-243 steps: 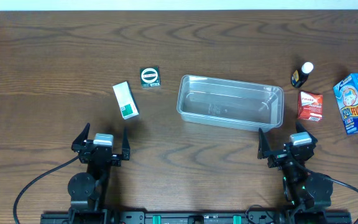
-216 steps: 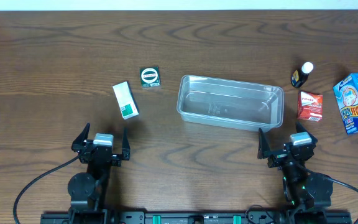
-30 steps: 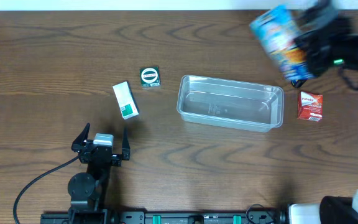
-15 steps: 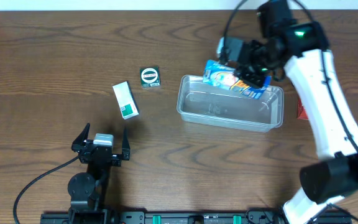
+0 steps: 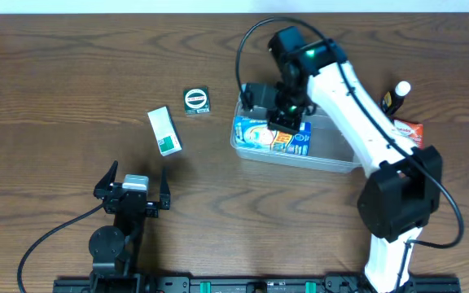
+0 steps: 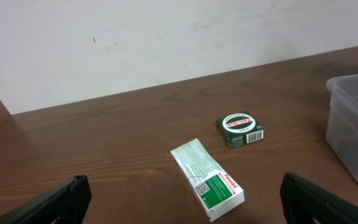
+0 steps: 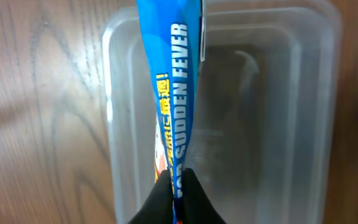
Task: Pack container
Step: 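Lift the blue box with the right gripper and lower it into the container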
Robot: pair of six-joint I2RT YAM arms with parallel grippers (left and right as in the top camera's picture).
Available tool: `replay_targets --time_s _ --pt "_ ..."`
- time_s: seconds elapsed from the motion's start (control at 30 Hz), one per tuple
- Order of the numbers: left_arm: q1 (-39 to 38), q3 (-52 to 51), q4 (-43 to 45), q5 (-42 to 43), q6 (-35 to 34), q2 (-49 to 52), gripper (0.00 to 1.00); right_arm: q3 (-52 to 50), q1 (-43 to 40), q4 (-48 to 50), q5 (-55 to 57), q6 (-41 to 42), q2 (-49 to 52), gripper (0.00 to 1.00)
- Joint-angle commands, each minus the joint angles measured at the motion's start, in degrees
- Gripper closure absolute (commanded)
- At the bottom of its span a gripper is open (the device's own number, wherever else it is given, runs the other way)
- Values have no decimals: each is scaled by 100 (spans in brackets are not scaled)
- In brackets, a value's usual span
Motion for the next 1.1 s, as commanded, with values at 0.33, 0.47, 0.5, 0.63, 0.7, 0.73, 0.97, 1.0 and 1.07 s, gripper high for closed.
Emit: replay_targets --time_s 0.33,0.47,0.5,0.63,0.7,0.73,0.97,1.0,1.07 --pt "20 -136 -129 44 33 -39 2 -70 140 2 -122 629 518 69" --pt "20 -136 -129 44 33 -39 2 -98 144 -2 -205 629 525 49" --pt "20 -136 -127 46 33 -39 2 -98 144 2 -234 629 525 45" --pt "20 -136 -129 44 33 -39 2 -98 144 28 -249 627 525 41" --pt "20 -136 -127 44 33 -39 2 -98 140 37 -216 625 525 39" --pt "20 -136 -129 44 33 -39 2 -98 140 72 -142 627 525 38" --pt "20 -136 -129 44 33 -39 2 -98 140 496 721 789 525 36" --pt "20 -136 -127 44 33 -39 2 -98 140 566 883 896 525 36" --pt "20 -136 -127 44 33 -39 2 -98 140 664 1180 1047 525 35"
